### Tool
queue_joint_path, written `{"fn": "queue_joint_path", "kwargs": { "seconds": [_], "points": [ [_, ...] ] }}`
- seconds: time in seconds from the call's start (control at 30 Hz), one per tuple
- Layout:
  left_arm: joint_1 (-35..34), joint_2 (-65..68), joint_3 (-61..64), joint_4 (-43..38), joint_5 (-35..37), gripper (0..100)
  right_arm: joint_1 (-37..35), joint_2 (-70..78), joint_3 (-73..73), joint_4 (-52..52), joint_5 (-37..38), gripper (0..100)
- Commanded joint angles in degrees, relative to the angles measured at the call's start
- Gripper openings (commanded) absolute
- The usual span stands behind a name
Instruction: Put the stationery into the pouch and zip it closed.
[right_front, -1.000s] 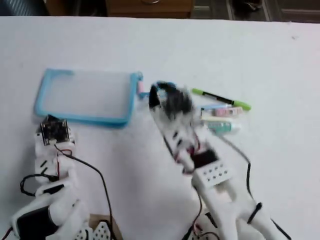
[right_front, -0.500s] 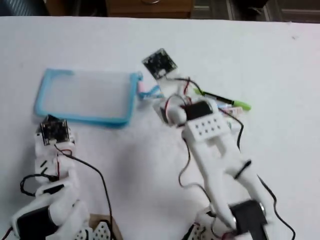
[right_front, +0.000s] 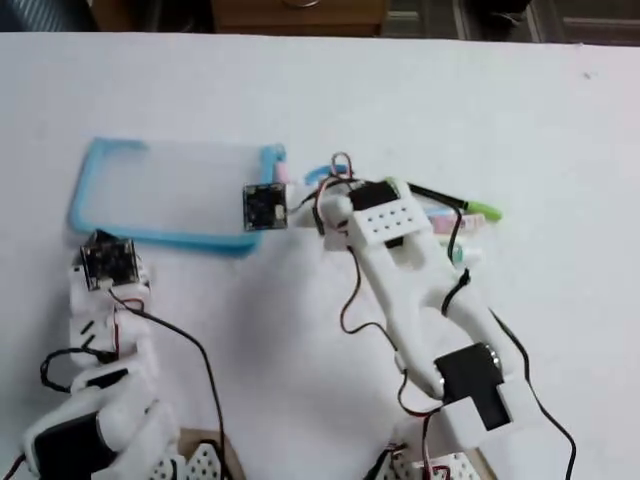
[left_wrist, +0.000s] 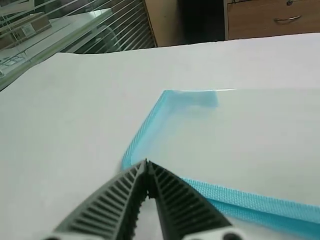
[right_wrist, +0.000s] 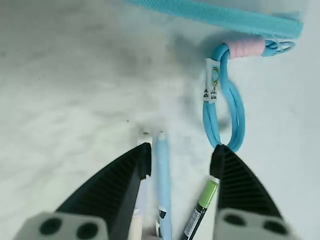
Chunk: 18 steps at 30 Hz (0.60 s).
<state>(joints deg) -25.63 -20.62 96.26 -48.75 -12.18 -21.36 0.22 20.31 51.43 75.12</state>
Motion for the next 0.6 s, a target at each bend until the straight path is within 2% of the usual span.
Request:
{"fn": "queue_joint_path", "kwargs": {
  "seconds": [0.0,0.1,0.27,0.43,0.57],
  "points": [
    [0.1,0.1,-0.4,-0.7,-0.1,2,-0.7,-2.8,-1.8,-2.6,-2.7,16.6],
    [0.1,0.1,-0.4,-0.7,-0.1,2,-0.2,0.3,-1.9,-6.2,-3.0,14.9],
    [0.1,0.1,-0.4,-0.7,-0.1,2,2.7,9.7,-8.5,-6.5,-3.3,10.8],
    [0.1,0.1,-0.5,-0.6,-0.1,2,2.8,15.7,-18.8,1.0,-3.2,10.8],
    [0.1,0.1,-0.6,-0.6,-0.1,2,2.8,21.1,-25.5,1.8,-3.3,10.9]
  ]
}}
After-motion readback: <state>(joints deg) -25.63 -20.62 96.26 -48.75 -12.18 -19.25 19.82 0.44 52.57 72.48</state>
